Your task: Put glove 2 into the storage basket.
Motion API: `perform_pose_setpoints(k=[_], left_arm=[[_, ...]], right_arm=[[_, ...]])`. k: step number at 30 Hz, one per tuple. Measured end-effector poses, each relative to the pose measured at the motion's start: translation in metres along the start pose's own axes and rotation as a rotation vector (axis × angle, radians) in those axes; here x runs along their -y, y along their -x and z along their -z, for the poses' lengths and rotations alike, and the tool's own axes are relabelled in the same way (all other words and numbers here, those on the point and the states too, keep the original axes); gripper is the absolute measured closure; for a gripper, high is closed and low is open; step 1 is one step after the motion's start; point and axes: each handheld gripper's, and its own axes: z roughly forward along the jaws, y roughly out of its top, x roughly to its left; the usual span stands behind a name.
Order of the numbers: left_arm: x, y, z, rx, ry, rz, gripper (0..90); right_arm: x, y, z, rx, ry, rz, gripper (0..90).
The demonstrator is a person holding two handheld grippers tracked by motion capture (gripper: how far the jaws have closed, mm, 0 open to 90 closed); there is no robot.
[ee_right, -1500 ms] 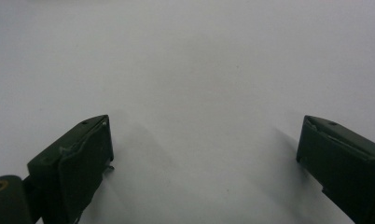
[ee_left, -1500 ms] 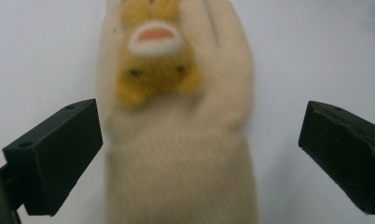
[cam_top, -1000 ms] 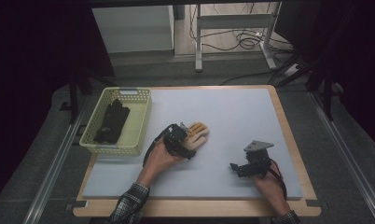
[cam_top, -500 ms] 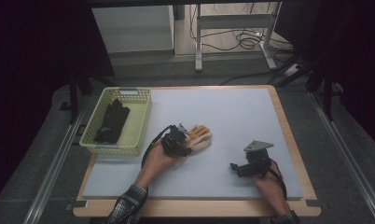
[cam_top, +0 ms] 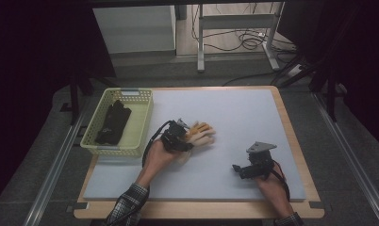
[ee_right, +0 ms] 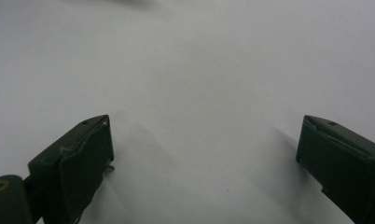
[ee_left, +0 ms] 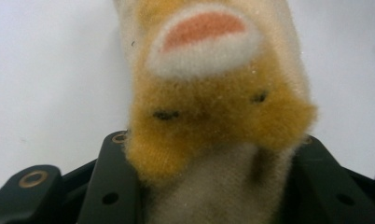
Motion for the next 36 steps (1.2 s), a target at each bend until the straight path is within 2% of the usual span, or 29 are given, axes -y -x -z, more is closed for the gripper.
perform_pose_setpoints(k=[5,8,9,10,11,12,13,14,15,16,19,22,23,24,26,27,31,33,34,35,36], left_arm=[[-0.007,-0.003,0.010,-0.016,0.015,0.013,56.2],[-0.014,-0.007,0.024,-0.034,0.031,0.023,56.1],[-0.014,-0.007,0.024,-0.034,0.031,0.023,56.0],[-0.017,-0.010,0.032,-0.045,0.036,0.031,56.0],[-0.017,-0.010,0.032,-0.045,0.036,0.031,56.0],[-0.020,-0.014,0.040,-0.058,0.039,0.035,55.9],[-0.020,-0.014,0.040,-0.058,0.039,0.035,55.8],[-0.022,-0.018,0.049,-0.073,0.046,0.048,55.8],[-0.022,-0.018,0.049,-0.073,0.046,0.048,55.7],[-0.023,-0.025,0.060,-0.091,0.055,0.065,55.7],[-0.024,-0.031,0.067,-0.108,0.059,0.076,55.5],[-0.023,-0.046,0.083,-0.148,0.074,0.113,55.3],[-0.023,-0.046,0.083,-0.148,0.074,0.113,55.2],[-0.021,-0.054,0.091,-0.168,0.084,0.134,55.1],[-0.020,-0.058,0.094,-0.174,0.090,0.147,55.1],[-0.016,-0.067,0.101,-0.181,0.098,0.170,55.0],[-0.008,-0.085,0.112,-0.219,0.109,0.215,55.0],[-0.006,-0.090,0.115,-0.228,0.112,0.230,54.8],[-0.001,-0.099,0.120,-0.251,0.116,0.251,54.8],[-0.001,-0.099,0.120,-0.251,0.116,0.251,54.7],[0.005,-0.108,0.124,-0.274,0.117,0.275,54.6]], right_arm=[[0.000,0.000,0.000,0.000,0.000,0.000,3.6],[0.000,0.000,0.000,0.000,0.000,0.000,3.5],[0.000,0.000,0.000,0.000,0.000,0.000,3.5],[0.000,0.000,0.000,0.000,0.001,0.000,3.6],[0.000,0.000,0.000,0.000,0.001,0.000,3.6],[0.000,0.000,0.000,0.000,0.002,0.002,3.5],[0.000,0.000,0.000,0.000,0.002,0.002,3.5],[0.000,0.000,0.000,-0.001,0.001,0.001,3.5],[0.000,0.000,0.000,0.000,0.001,0.001,3.6],[0.000,0.000,0.000,0.000,0.001,0.003,3.6],[0.000,0.000,0.000,0.000,0.001,0.002,3.5],[0.000,0.000,0.000,0.000,0.001,0.002,3.5],[0.000,0.000,0.000,0.000,0.001,0.002,3.5],[0.000,0.000,0.000,0.000,0.001,0.002,3.5],[0.000,0.000,0.000,0.000,0.003,0.001,3.5],[0.000,0.000,0.000,0.000,0.003,0.001,3.5],[0.000,0.000,0.000,0.000,0.003,0.000,3.5],[0.000,0.000,0.000,0.000,0.003,0.000,3.5],[0.000,0.000,0.000,0.000,0.003,0.000,3.5],[0.000,0.000,0.000,0.000,0.003,0.000,3.5],[0.000,0.000,0.000,-0.001,0.003,0.000,3.5]])
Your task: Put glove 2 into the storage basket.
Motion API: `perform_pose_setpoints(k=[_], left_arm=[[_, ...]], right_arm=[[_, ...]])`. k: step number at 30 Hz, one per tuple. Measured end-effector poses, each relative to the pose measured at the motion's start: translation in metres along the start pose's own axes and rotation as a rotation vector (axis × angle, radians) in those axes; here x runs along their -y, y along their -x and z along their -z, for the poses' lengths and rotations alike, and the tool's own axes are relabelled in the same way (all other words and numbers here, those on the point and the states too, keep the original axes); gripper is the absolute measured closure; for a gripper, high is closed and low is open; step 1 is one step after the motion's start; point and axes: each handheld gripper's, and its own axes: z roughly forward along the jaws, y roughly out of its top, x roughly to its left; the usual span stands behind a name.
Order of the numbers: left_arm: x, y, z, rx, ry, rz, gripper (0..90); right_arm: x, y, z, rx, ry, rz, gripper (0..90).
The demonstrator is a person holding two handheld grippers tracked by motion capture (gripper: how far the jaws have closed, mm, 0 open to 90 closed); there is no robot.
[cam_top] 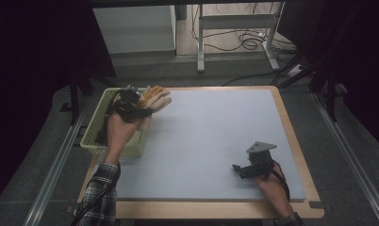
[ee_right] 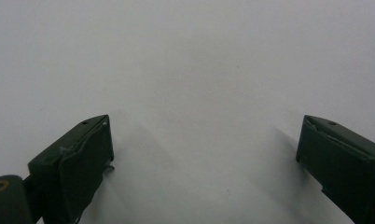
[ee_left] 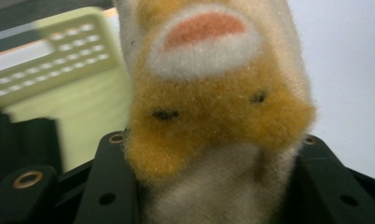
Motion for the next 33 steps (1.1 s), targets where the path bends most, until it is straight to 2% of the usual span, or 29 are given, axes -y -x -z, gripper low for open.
perform_pose_setpoints(k=[6,7,8,10,14,16,21,25,28,30,33], left_arm=[[0.012,-0.031,0.000,-0.045,0.002,0.078,54.1],[0.012,-0.031,0.000,-0.045,0.002,0.078,54.1],[0.016,-0.041,0.000,-0.062,-0.001,0.100,54.0],[0.020,-0.049,-0.001,-0.078,-0.005,0.122,53.9],[0.024,-0.058,-0.004,-0.099,-0.016,0.141,53.7],[0.028,-0.065,-0.011,-0.119,-0.042,0.148,53.5],[0.034,-0.070,-0.025,-0.123,-0.077,0.163,53.2],[0.037,-0.071,-0.042,-0.128,-0.131,0.163,52.8],[0.037,-0.070,-0.056,-0.119,-0.175,0.167,52.4],[0.036,-0.070,-0.059,-0.117,-0.184,0.168,52.3],[0.033,-0.066,-0.072,-0.087,-0.230,0.167,51.7]], right_arm=[[0.000,0.000,0.000,0.000,0.000,0.000,3.5],[0.000,0.000,0.000,0.000,0.000,0.000,3.5],[0.000,0.000,0.000,0.001,0.000,0.000,3.5],[0.000,0.000,0.000,0.001,0.000,0.000,3.5],[0.000,0.000,0.000,0.001,0.000,0.000,3.5],[0.000,0.000,0.000,0.000,0.000,-0.001,3.5],[0.000,0.000,0.000,0.000,0.000,-0.001,3.5],[0.000,0.000,0.000,0.000,0.000,-0.001,3.5],[0.000,0.000,0.000,0.000,0.000,-0.001,3.5],[0.000,0.000,0.000,0.000,0.000,-0.001,3.5],[0.000,0.000,0.000,0.000,0.000,-0.001,3.5]])
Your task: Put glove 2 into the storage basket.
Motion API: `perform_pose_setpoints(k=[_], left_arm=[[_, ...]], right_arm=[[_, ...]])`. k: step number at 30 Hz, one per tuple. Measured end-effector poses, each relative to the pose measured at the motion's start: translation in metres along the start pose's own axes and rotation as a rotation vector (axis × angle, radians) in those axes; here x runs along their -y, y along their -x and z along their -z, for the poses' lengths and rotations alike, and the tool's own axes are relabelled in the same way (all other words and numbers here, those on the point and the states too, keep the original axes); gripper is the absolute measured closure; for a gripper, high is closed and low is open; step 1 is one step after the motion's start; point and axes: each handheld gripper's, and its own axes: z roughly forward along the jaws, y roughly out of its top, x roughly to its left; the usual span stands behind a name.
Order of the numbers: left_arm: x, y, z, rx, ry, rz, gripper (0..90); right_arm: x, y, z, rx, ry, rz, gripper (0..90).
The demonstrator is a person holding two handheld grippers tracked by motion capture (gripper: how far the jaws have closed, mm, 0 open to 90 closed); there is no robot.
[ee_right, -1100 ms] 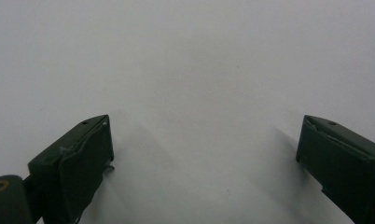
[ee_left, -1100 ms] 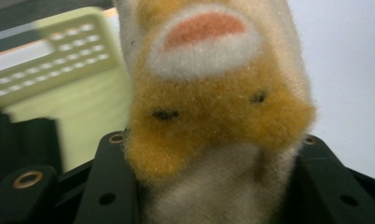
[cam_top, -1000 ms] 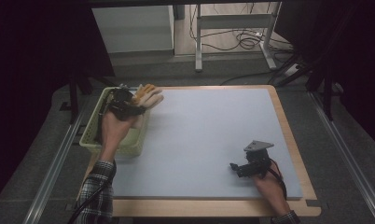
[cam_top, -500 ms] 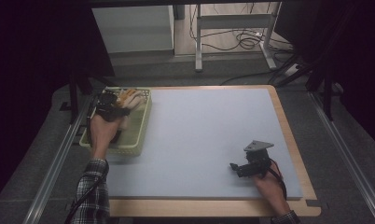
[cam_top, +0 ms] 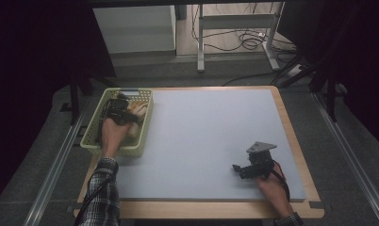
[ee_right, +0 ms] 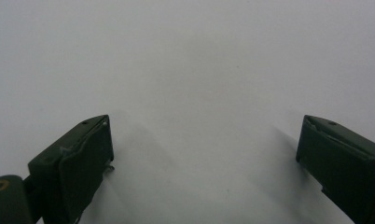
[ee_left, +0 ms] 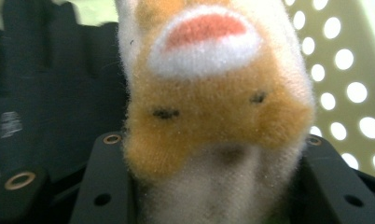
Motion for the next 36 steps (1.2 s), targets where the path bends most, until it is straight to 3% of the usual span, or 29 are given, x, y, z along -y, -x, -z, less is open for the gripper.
perform_pose_setpoints(k=[4,7,10,13,16,22,30,32,34,35,36], left_arm=[[-0.004,0.009,-0.014,0.026,-0.058,-0.015,49.8],[-0.005,0.012,-0.021,0.020,-0.096,-0.021,47.1],[-0.003,0.003,-0.025,0.044,-0.126,0.016,34.7],[-0.001,0.000,-0.024,0.049,-0.137,0.011,26.5],[0.000,0.000,-0.017,0.069,-0.124,-0.003,17.1],[0.002,0.000,0.005,0.057,-0.094,-0.037,13.9],[0.006,-0.023,0.032,0.042,-0.010,0.001,19.8],[0.007,-0.027,0.036,0.030,0.017,0.012,26.0],[0.008,-0.029,0.039,0.047,0.040,0.011,27.2],[0.009,-0.030,0.042,0.097,0.064,-0.008,27.0],[0.009,-0.030,0.042,0.097,0.064,-0.008,26.4]], right_arm=[[0.000,0.000,0.000,0.000,0.000,0.000,3.5],[0.000,0.000,0.000,0.000,0.000,0.000,3.6],[0.000,0.000,0.000,0.000,0.000,0.000,3.5],[0.000,0.000,0.000,0.000,0.000,0.000,3.5],[0.000,0.000,0.000,0.000,0.000,0.000,3.5],[0.000,0.000,0.000,0.000,0.000,0.000,3.6],[0.000,0.000,0.000,0.000,0.000,0.000,3.5],[0.000,0.000,0.000,0.000,0.000,0.000,3.5],[0.000,0.000,0.000,0.000,0.000,0.000,3.5],[0.000,0.000,0.000,0.000,0.000,0.000,3.5],[0.000,0.000,0.000,0.000,0.000,0.000,3.5]])
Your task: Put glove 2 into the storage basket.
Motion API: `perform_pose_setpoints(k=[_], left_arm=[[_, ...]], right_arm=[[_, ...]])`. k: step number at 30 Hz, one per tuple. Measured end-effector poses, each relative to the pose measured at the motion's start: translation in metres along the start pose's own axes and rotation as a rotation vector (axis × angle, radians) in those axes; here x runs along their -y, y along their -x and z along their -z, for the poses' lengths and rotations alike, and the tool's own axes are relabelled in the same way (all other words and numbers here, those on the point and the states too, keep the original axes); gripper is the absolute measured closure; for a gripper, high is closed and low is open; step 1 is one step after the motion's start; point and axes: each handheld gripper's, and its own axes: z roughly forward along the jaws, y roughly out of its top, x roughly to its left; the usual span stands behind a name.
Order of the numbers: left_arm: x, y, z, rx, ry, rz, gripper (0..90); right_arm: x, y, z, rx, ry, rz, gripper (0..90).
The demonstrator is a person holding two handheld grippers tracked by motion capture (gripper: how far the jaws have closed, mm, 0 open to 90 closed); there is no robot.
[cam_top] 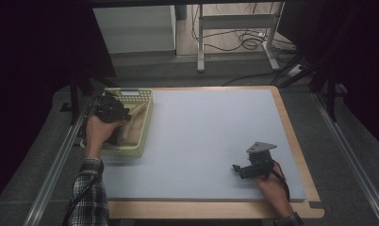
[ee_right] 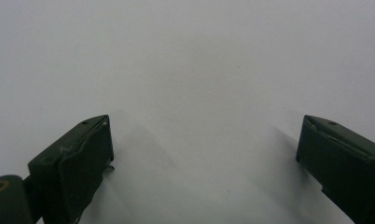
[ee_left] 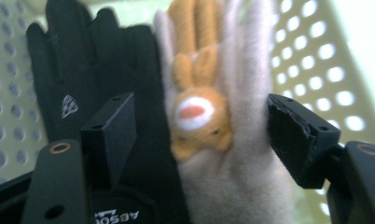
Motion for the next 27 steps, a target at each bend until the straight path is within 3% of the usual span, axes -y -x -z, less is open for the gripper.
perform_pose_setpoints(k=[1,3,5,6,7,8,9,10,11,14,15,19,21,27], left_arm=[[0.000,0.001,0.001,0.024,0.011,-0.009,25.5],[0.000,0.003,0.002,0.031,0.019,-0.016,25.0],[0.000,0.004,0.003,-0.009,0.023,-0.020,26.5],[0.000,0.004,0.003,-0.009,0.023,-0.020,29.4],[0.000,0.002,0.002,-0.070,0.021,-0.011,33.9],[0.000,0.002,0.002,-0.070,0.021,-0.011,38.6],[0.001,0.000,0.001,-0.111,0.013,-0.001,46.3],[0.001,-0.001,0.000,-0.132,-0.002,-0.001,46.3],[0.001,-0.004,-0.006,-0.164,-0.027,0.009,58.3],[0.001,-0.006,-0.015,-0.172,-0.065,0.012,70.6],[0.001,-0.004,-0.026,-0.186,-0.107,-0.001,73.7],[0.000,0.000,-0.036,-0.154,-0.106,-0.001,79.4],[-0.001,0.004,-0.038,-0.096,-0.101,0.005,80.7],[0.000,0.008,-0.037,-0.091,-0.103,-0.008,79.9]], right_arm=[[0.000,0.000,0.000,0.000,0.000,0.000,3.5],[0.000,0.000,0.000,0.000,0.000,0.000,3.5],[0.000,0.000,0.000,0.000,0.000,0.000,3.5],[0.000,0.000,0.000,0.000,0.000,0.000,3.5],[0.000,0.000,0.000,0.000,0.000,0.000,3.5],[0.000,0.000,0.000,0.000,0.000,0.000,3.5],[0.000,0.000,0.000,0.000,0.000,0.000,3.5],[0.000,0.000,0.000,0.000,0.000,0.000,3.5],[0.000,0.000,0.000,0.000,0.000,-0.001,3.5],[0.000,0.000,0.000,0.000,0.000,-0.001,3.5],[0.000,0.000,0.000,0.000,0.000,-0.001,3.5],[0.000,0.000,0.000,0.000,0.000,0.000,3.5],[0.000,0.000,0.000,0.000,0.000,-0.001,3.5],[0.000,0.000,0.000,0.000,0.000,0.000,3.5]])
